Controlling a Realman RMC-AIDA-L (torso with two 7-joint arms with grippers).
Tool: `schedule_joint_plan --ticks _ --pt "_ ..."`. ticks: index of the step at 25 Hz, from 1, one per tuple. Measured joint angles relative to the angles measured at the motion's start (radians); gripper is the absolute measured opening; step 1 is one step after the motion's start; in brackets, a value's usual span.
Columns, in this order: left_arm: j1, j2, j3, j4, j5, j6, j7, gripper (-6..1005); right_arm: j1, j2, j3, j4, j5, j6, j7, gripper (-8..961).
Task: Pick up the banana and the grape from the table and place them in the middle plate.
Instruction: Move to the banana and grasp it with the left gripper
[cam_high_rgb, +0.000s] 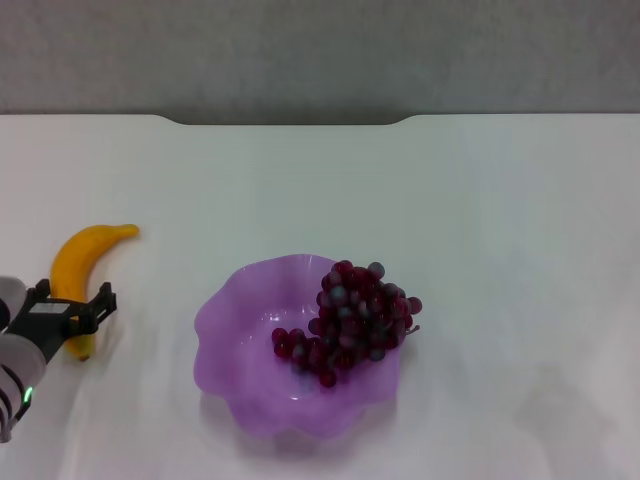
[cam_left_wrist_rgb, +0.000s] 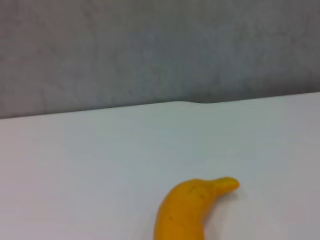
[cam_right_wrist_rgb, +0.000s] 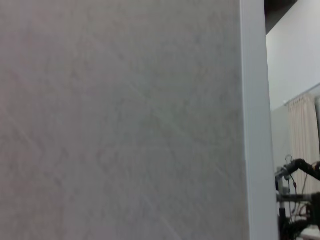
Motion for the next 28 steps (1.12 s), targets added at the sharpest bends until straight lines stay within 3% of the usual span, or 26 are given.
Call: schedule_joint_plan --ticks 26,28 --pt "-0.004 0.008 -0.009 0.016 -0.037 -0.037 -0.001 733 0.005 -0.002 -0.033 -0.009 0.0 -0.041 0.023 0" --pt "-0.005 0.008 -0.009 0.016 -0.038 -0.039 0.0 659 0.005 -0.002 -0.033 -0.01 0.0 -0.041 0.023 0"
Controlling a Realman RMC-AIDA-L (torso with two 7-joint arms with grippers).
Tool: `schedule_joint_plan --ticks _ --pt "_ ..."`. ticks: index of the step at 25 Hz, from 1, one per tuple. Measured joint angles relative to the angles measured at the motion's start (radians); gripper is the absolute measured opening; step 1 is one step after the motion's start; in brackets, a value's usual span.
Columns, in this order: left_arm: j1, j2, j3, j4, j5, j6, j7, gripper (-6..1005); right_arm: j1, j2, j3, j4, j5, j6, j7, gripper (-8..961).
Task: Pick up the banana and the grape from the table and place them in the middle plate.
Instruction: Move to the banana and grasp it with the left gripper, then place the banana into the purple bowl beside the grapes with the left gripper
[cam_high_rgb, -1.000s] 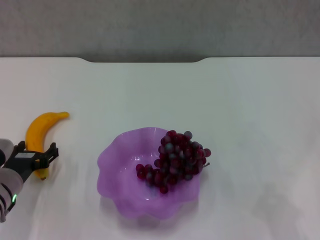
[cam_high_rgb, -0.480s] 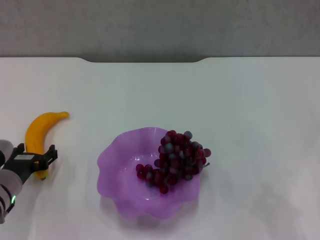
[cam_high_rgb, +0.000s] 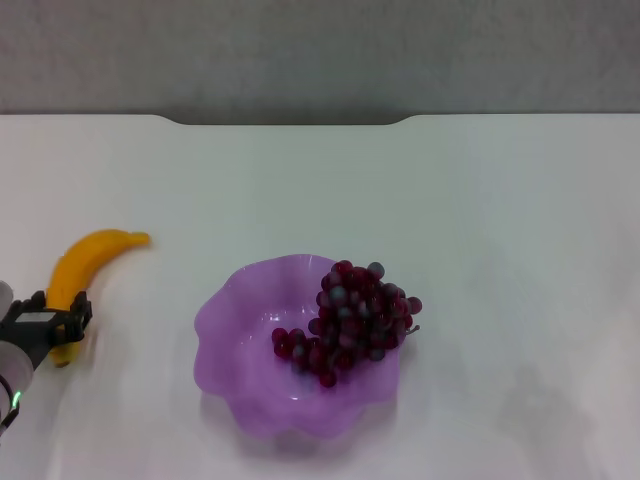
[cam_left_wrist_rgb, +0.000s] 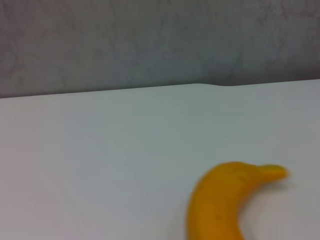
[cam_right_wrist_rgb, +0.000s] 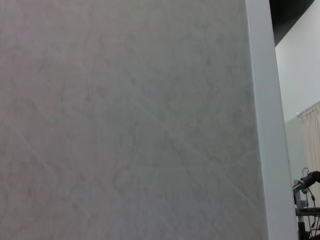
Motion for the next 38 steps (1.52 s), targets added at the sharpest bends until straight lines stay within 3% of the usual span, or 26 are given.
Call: schedule_joint_plan --ticks 3,24,28,38 --pt "-0.001 0.0 0.004 0.0 0.0 -0.001 0.0 549 0.0 0.0 0.0 -0.001 0.0 0.0 0.0 0" --pt "0.004 0.017 -0.007 -0.033 -0.05 0.038 -0.032 486 0.002 -0.001 0.0 0.008 0.0 0.011 0.0 -1" --pt "0.071 0.037 0.011 -0.181 0.009 0.025 -0.07 485 0.003 -0.002 0.0 0.009 0.0 0.016 0.0 -1" --pt "0.405 0.073 0.053 -0.874 0.302 -0.152 -0.073 484 0.019 -0.003 0.0 0.018 0.0 0.064 0.0 -1"
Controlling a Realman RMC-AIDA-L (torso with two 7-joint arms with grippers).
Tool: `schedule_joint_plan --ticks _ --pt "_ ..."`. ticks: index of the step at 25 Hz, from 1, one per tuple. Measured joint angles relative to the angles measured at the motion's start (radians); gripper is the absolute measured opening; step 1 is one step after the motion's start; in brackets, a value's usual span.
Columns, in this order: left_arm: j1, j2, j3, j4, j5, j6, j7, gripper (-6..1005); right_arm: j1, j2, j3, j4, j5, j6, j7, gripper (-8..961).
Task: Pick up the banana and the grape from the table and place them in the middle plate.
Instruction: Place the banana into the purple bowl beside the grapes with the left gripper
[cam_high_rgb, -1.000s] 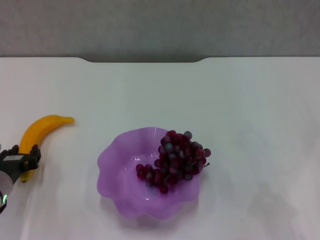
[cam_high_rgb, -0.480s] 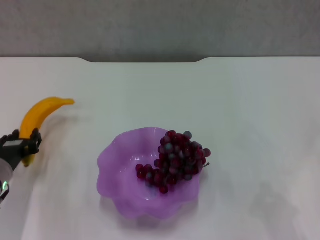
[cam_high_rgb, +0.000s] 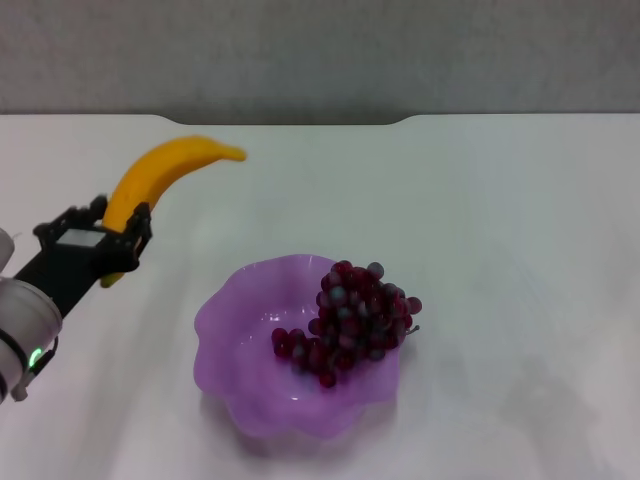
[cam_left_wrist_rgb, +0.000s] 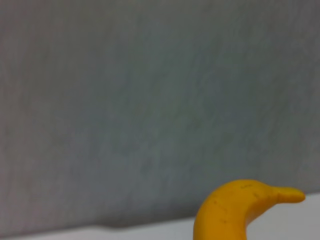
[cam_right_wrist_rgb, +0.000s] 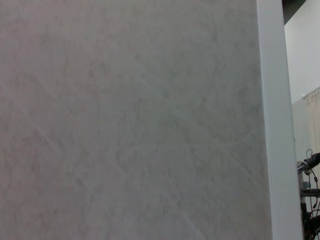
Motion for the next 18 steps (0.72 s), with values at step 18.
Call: schedule_joint_plan --ticks 18 --pt "0.022 -0.046 0.263 -0.071 0.007 -0.062 0.326 497 0.009 -0.002 0.0 0.003 0.0 0.002 0.0 -1"
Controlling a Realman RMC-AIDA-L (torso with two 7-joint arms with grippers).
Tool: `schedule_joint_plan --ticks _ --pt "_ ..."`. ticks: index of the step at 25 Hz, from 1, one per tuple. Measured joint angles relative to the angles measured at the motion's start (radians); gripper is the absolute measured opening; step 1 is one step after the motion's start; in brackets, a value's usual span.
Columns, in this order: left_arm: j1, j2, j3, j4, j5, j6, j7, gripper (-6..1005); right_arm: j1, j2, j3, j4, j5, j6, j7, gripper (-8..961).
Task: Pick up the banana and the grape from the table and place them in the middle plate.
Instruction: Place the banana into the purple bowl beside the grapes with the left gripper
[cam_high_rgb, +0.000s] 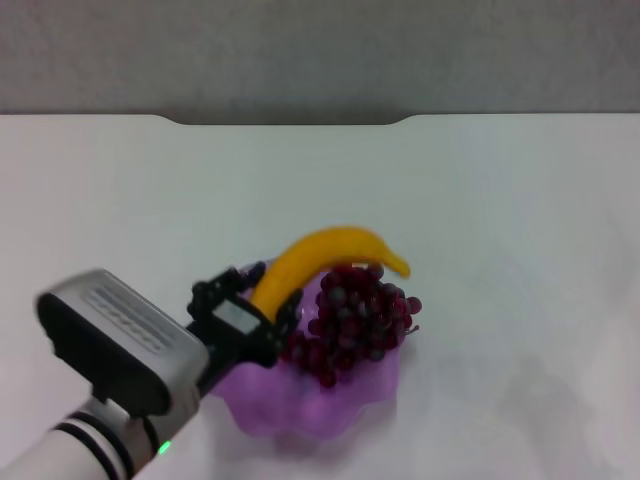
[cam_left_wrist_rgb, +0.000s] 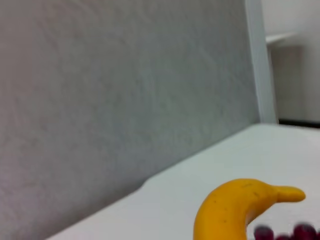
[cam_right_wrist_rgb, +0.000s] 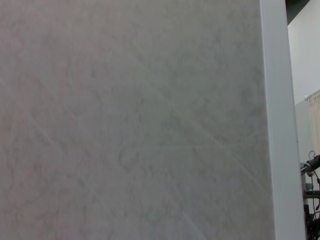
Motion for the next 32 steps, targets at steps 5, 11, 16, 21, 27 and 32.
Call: schedule_joint_plan --ticks 5,11,16,21,27,32 --pt "-0.055 -0.008 -0.001 0.087 -0.001 0.007 -0.062 516 -0.001 0.0 0.0 0.0 0.0 0.0 0.0 -1" --pt "-0.076 -0.005 -0.007 0.115 -0.001 0.007 -0.13 538 -0.003 0.0 -0.002 0.0 0.0 0.0 0.0 -1" --pt "-0.081 -0.006 0.003 0.122 -0.001 0.01 -0.112 557 -0.002 0.0 -0.003 0.0 0.0 0.0 0.0 -1" --pt "-0.059 -0.006 0.023 0.122 -0.001 0.065 -0.046 576 -0.004 0.0 -0.003 0.0 0.0 0.0 0.0 -1" --pt "-0.055 -0.009 0.019 0.122 -0.001 0.07 -0.038 598 -0.005 0.0 -0.003 0.0 0.0 -0.004 0.0 -1" --pt "-0.053 -0.01 0.018 0.122 -0.001 0.078 -0.036 826 -0.005 0.0 -0.003 0.0 0.0 -0.003 0.0 -1"
